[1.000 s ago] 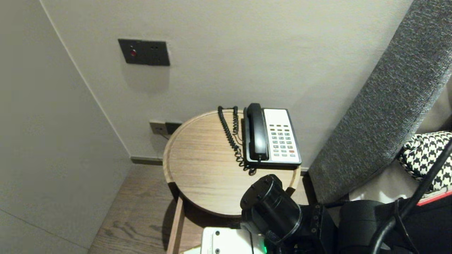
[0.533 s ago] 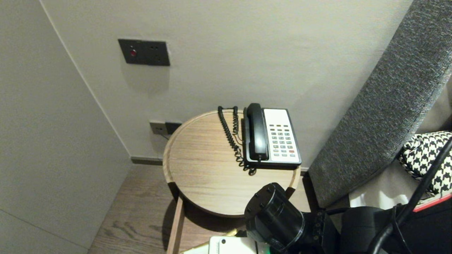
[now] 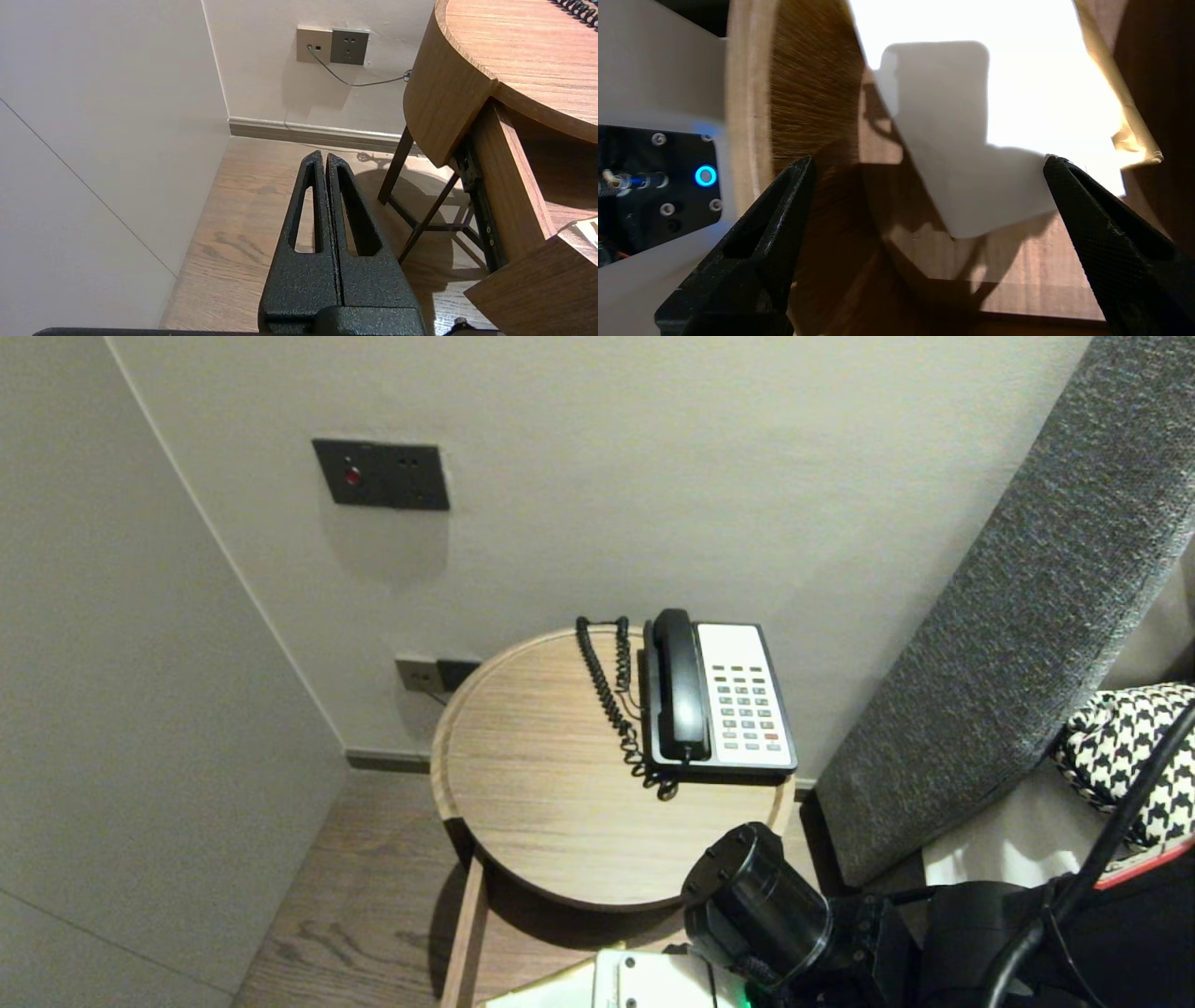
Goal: Take the tissue out of the drawer one by one and place them on the table
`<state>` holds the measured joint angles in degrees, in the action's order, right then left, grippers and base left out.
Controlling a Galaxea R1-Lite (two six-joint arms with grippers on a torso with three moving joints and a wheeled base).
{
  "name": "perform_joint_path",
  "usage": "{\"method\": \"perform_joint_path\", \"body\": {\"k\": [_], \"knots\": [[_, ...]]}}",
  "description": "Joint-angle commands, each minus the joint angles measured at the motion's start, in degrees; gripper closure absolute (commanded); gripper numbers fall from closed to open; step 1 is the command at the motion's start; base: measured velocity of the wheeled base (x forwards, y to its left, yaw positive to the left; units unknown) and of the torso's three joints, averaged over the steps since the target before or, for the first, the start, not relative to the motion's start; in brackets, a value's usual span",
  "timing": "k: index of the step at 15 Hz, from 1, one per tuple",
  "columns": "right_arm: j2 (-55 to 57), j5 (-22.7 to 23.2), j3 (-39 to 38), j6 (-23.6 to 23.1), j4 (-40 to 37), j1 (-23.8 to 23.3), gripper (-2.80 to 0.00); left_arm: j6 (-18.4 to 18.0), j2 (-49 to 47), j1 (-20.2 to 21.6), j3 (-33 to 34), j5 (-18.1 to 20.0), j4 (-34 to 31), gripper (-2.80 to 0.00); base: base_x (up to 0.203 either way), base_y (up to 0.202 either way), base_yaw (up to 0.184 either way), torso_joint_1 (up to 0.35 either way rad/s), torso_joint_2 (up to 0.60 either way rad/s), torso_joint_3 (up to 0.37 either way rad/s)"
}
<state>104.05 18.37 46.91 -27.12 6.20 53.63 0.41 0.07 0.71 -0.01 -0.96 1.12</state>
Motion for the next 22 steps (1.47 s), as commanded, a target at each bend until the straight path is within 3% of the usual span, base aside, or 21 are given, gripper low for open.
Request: {"method": "perform_joint_path", "body": {"k": [1, 22], "knots": [[0.02, 0.09, 0.48, -0.21, 1.19, -0.37, -2.8, 0.03, 0.01, 0.08, 0.01, 0.0, 0.02, 0.0, 0.0, 0.0, 0.0, 0.0, 0.0, 0.0], [8.1, 1.23, 6.53, -2.32, 1.62, -0.11, -2.8, 0.03, 0.01, 0.0, 0.01, 0.0, 0.02, 0.0, 0.0, 0.0, 0.0, 0.0, 0.0, 0.0]]}}
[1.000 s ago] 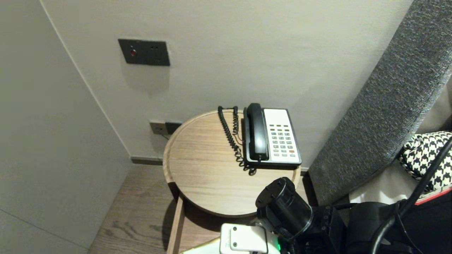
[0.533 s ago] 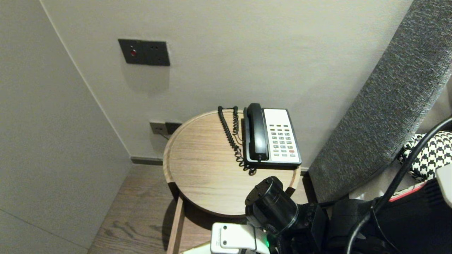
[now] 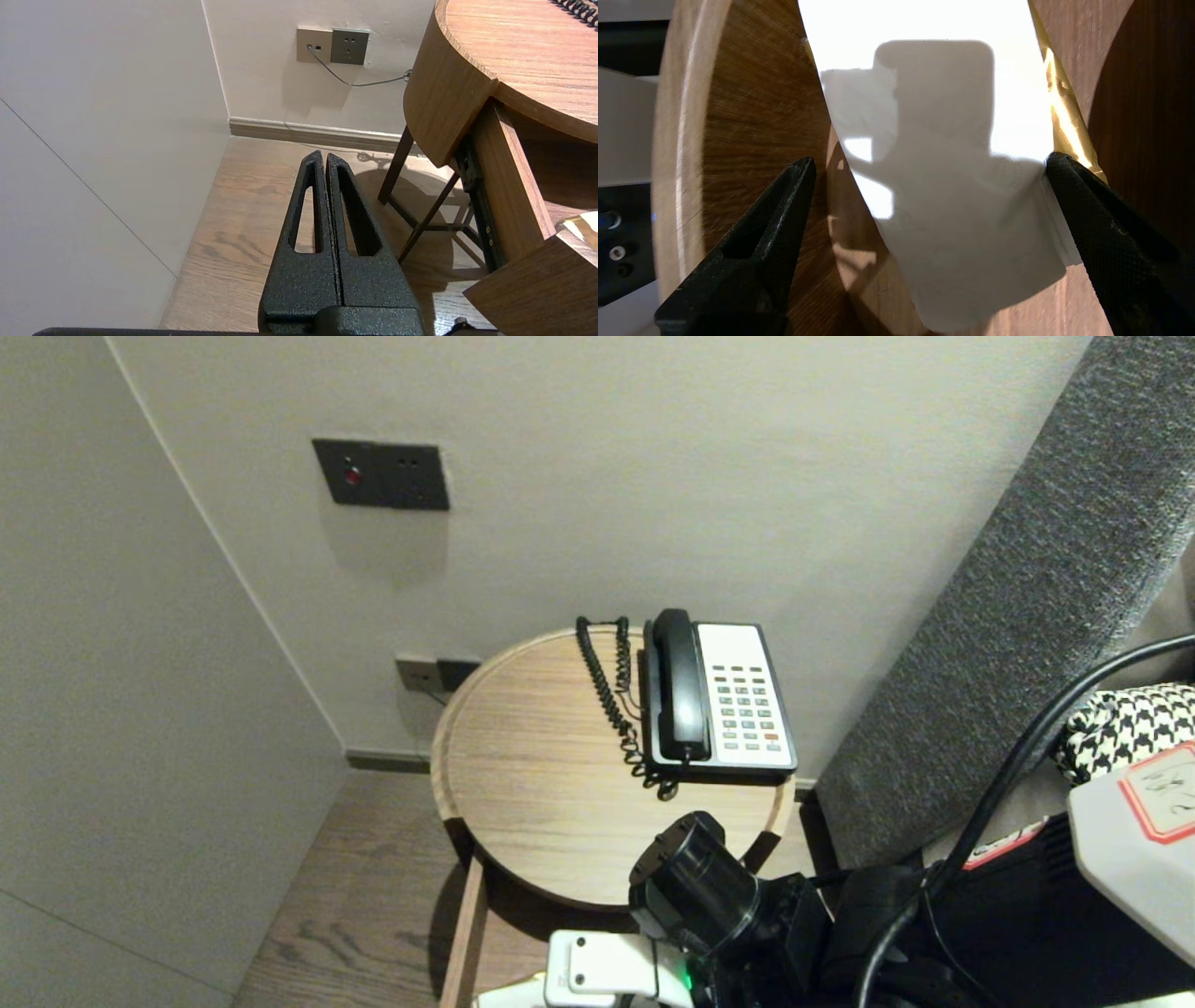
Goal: Take the tissue out of the drawer one by one and place them on the table
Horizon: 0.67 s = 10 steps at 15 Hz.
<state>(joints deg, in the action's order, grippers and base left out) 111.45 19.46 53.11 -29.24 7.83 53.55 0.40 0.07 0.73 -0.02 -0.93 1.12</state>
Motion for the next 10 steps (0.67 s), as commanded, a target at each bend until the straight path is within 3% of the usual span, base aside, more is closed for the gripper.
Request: {"method": "perform_joint_path", "body": {"k": [1, 10], "knots": [[0.58, 0.06, 0.42, -0.29, 0.0, -0.03, -2.8, 0.04, 0.01, 0.06, 0.02, -0.04, 0.02, 0.0, 0.0, 0.0, 0.0, 0.0, 0.0, 0.0], [-3.7, -0.3, -0.72, -0.55, -0.36, 0.24, -2.8, 0.04, 0.01, 0.05, 0.02, -0.04, 0.02, 0.0, 0.0, 0.0, 0.0, 0.0, 0.0, 0.0]]}}
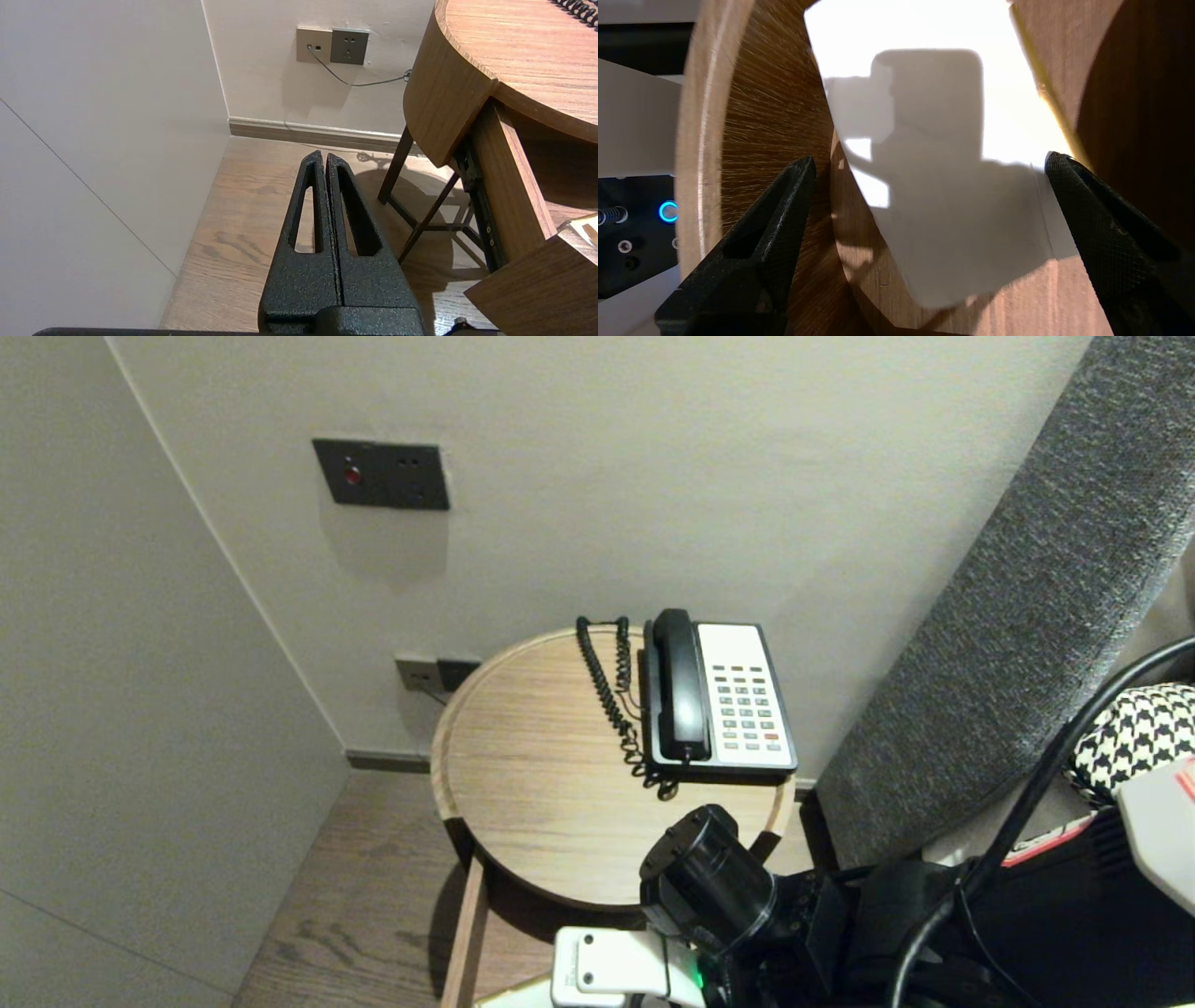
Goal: Take the tissue out of the drawer one by one and place them on the table
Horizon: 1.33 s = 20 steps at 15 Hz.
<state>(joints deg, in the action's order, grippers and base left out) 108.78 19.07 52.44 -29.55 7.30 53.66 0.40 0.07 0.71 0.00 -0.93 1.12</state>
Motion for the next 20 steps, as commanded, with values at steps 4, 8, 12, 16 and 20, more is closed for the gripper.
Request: {"method": "perform_joint_path", "body": {"k": [4, 8, 12, 16, 20], "knots": [[-0.58, 0.01, 1.03, -0.57, 0.35, -0.04, -2.8, 0.04, 0.01, 0.05, 0.0, -0.04, 0.02, 0.0, 0.0, 0.0, 0.0, 0.0, 0.0, 0.0], [1.59, 0.01, 2.1, -0.74, 0.36, -0.3, -2.8, 0.04, 0.01, 0.06, 0.0, -0.04, 0.02, 0.0, 0.0, 0.0, 0.0, 0.0, 0.0, 0.0], [3.02, 0.09, 2.06, -1.04, 0.34, -0.23, -2.8, 0.04, 0.01, 0.0, 0.0, -0.04, 0.02, 0.0, 0.0, 0.0, 0.0, 0.0, 0.0, 0.0], [4.89, 0.15, 2.1, -0.98, 0.38, -0.23, -2.8, 0.04, 0.01, 0.02, 0.0, -0.04, 0.02, 0.0, 0.0, 0.0, 0.0, 0.0, 0.0, 0.0], [6.29, 0.15, 3.04, -0.95, 0.35, 0.04, -2.8, 0.04, 0.01, 0.0, -0.02, -0.04, 0.02, 0.0, 0.0, 0.0, 0.0, 0.0, 0.0, 0.0]]}}
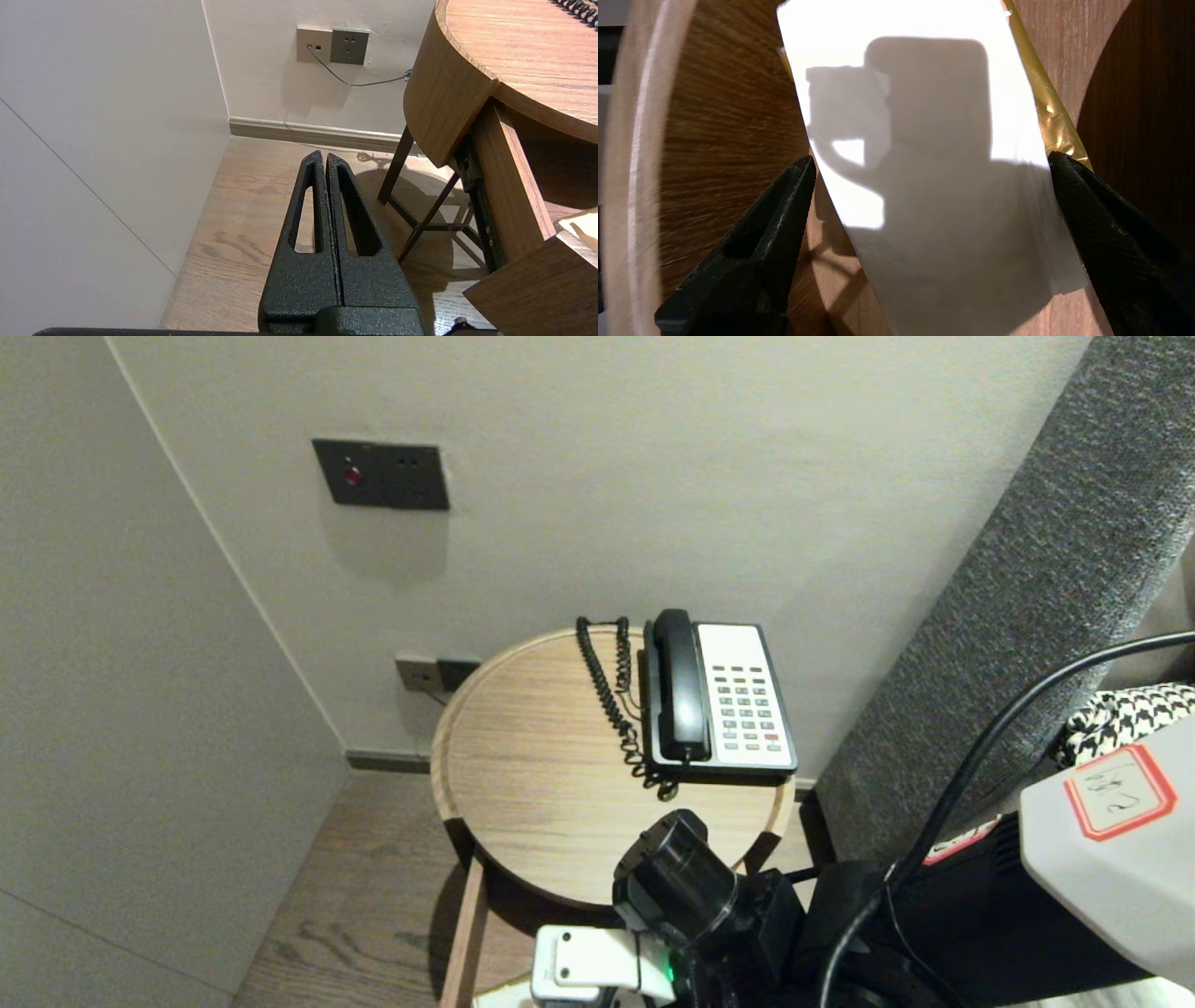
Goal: Take the tissue out of the drawer one by one and place them on the table
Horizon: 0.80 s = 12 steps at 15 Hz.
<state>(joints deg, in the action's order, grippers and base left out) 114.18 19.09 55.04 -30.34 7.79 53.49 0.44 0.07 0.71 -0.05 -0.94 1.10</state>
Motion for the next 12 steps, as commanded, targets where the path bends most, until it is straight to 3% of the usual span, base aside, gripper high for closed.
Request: {"method": "perform_joint_path", "body": {"k": [1, 12], "knots": [[1.14, 0.07, 0.77, -0.16, -0.08, 0.3, -2.8, 0.0, 0.01, 0.04, -0.04, -0.03, 0.04, 0.0, 0.0, 0.0, 0.0, 0.0, 0.0, 0.0], [-3.7, -0.54, 0.07, 0.02, -0.67, 0.65, -2.8, 0.0, 0.01, 0.01, -0.11, -0.03, 0.04, 0.0, 0.0, 0.0, 0.0, 0.0, 0.0, 0.0]]}}
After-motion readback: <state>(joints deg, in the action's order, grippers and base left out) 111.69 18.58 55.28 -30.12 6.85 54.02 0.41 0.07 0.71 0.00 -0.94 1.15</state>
